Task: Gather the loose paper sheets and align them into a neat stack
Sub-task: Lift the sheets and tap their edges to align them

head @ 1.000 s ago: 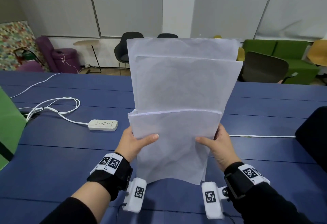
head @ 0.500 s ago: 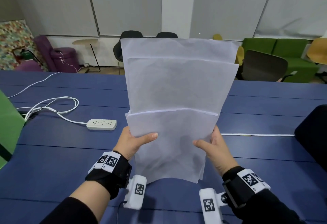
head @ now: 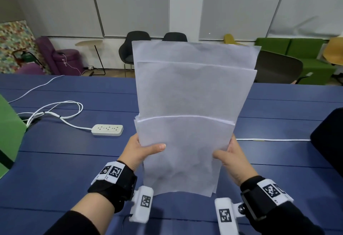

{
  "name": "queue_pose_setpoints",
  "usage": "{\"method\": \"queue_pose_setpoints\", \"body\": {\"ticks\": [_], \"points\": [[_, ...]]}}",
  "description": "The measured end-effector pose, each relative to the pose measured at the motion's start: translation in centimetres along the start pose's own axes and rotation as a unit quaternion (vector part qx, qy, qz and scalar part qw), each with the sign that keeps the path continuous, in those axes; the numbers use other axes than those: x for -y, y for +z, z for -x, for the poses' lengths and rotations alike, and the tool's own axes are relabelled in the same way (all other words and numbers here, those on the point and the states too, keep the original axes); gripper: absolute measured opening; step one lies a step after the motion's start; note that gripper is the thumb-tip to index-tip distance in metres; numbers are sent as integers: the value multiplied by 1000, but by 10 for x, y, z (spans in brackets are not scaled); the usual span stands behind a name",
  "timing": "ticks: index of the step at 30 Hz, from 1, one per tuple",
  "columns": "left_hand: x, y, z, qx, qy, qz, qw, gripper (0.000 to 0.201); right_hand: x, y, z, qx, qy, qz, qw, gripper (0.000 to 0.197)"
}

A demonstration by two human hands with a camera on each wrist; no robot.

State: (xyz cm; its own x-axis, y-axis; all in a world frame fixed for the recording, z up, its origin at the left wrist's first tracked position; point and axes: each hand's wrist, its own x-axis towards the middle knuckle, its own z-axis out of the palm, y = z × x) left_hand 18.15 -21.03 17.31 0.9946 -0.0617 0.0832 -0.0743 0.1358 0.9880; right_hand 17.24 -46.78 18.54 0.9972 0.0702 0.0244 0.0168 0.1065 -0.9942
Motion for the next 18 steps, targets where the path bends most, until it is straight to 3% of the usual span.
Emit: {"method": "queue_pose_setpoints", "body": {"ticks": [4, 8, 12, 15, 18], "points": [[-4, 16, 0, -34, 23, -4, 999, 37, 1, 10, -4, -8, 6, -3, 1000, 55], [-16, 10, 2, -14, 40, -5, 999, 39, 11, 0, -5, -54, -23, -23, 998, 47], [-10, 3, 7, 10, 25, -11, 1000, 42, 11, -6, -2, -28, -16, 6, 999, 53], [-5, 7, 4, -13, 20, -17, 1000, 37, 9, 3, -4, -6, 13, 15, 1000, 55], [-10, 13, 0, -43, 37, -20, 998, 35, 15, 9, -6, -17, 7, -10, 1000, 42]]}}
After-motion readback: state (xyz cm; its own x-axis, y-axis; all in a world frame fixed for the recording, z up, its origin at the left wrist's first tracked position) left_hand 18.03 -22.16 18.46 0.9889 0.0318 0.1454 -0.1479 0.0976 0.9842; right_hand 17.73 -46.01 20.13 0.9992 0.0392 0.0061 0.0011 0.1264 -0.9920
